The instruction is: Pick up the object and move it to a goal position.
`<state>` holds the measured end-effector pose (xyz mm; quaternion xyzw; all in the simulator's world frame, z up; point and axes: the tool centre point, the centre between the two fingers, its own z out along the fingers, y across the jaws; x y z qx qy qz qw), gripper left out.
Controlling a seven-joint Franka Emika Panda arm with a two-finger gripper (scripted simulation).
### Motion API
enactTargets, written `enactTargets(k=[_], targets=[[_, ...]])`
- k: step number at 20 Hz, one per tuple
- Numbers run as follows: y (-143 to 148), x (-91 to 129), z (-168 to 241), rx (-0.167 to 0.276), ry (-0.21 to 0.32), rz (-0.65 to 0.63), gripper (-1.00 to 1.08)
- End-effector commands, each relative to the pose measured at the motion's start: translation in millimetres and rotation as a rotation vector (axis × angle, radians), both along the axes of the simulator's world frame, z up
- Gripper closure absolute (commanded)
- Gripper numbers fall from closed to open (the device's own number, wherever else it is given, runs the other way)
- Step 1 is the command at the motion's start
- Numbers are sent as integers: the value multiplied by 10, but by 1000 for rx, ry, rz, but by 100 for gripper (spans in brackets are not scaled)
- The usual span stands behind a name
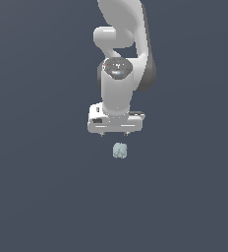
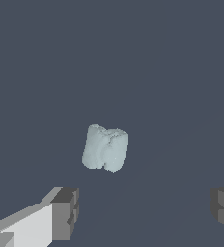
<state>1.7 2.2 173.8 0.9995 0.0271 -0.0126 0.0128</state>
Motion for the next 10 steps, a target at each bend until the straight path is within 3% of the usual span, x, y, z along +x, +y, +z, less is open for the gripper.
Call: enactTargets(k=[1,10], targets=[[0,0,0,-1,1,2,-92],[7,3,-43,0,2,65,-92]])
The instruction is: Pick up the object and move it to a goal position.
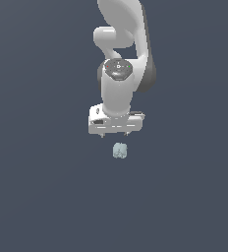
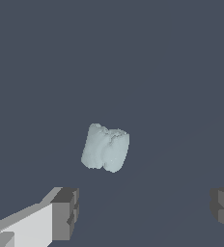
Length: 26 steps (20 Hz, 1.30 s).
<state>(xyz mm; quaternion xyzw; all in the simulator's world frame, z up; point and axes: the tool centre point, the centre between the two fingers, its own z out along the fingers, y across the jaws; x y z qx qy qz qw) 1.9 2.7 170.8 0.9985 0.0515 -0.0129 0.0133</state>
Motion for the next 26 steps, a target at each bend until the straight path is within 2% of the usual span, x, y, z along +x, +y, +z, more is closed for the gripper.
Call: enactTargets(k=[1,9,26], targets=[[4,1,-21,0,1,30,-92],[27,7,-127,2,4,190,-92],[116,18,-433,15,10,672,-92]])
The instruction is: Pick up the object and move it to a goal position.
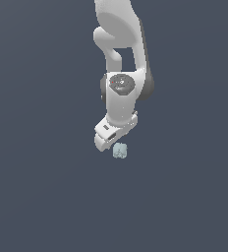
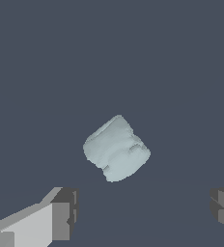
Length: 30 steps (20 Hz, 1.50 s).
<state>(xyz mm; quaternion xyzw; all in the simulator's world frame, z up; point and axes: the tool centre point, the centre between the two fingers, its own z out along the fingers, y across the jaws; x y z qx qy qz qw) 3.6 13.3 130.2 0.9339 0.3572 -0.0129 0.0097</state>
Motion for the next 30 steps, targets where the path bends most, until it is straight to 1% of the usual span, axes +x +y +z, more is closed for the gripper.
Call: enactTargets(k=[1,13,18,24,30], targets=[[16,1,-44,3,0,73,-92],[99,2,-243,18,-1,415,-92],[131,1,-309,25,-3,534,-92],[159,0,-360,30,-6,629,-92],[171,0,-383,32,-7,672,-92]])
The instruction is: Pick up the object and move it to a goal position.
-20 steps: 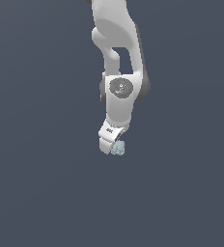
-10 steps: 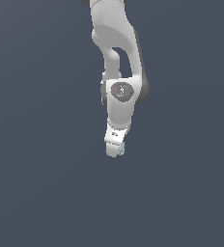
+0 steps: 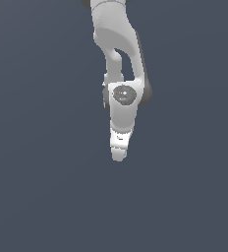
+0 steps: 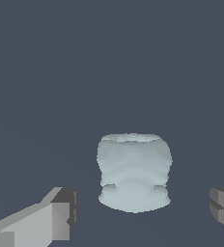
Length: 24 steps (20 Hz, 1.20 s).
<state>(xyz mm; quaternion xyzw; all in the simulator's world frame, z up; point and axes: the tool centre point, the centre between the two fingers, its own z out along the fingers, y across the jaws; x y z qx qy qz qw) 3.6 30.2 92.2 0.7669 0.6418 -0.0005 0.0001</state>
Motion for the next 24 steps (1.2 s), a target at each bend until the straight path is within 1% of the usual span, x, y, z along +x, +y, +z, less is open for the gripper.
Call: enactTargets(k=[1,7,15,20,21,24], targets=[[4,1,-5,1,-1,11,-92],[3,-2,-64,0,0,8,-92],[5,-12,-434,1,0,12,-92],[3,-2,-508,1,0,12,-92],[3,-2,-508,1,0,12,108],[3,-2,-508,1,0,12,108]])
